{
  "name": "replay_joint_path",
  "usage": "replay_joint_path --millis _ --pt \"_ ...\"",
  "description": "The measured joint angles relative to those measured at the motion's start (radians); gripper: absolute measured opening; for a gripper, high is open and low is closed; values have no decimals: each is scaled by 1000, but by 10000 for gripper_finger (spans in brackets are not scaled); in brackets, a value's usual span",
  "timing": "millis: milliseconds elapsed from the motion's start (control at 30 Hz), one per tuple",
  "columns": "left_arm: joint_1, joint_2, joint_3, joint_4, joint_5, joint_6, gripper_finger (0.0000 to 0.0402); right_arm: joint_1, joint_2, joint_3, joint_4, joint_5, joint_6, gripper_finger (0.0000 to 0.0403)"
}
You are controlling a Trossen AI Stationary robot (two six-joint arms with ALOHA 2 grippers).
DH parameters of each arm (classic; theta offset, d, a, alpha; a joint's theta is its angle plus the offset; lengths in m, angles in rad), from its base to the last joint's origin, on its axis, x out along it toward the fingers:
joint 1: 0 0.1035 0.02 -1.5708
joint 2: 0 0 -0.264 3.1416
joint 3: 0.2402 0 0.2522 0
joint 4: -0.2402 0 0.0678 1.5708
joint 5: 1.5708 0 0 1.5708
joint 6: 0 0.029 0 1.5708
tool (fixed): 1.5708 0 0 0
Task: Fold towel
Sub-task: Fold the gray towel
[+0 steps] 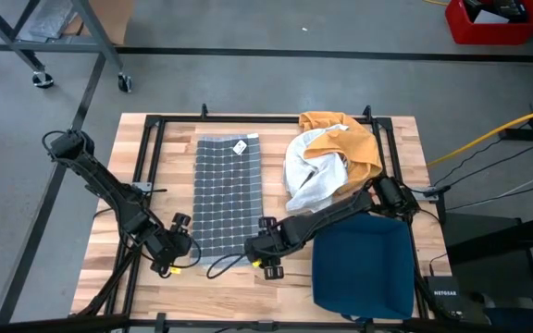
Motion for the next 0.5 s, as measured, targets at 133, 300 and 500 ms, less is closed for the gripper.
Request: replay_joint_path --millis 133,300,500 --pt "0 22 0 11 -28 0 166 6 25 0 2 19 -36 179" --pt "-2 79 0 101 -29 20 166 6 27 0 15 29 -37 179" --pt "-22 150 0 169 -28 39 166 6 34 1 57 34 -38 179"
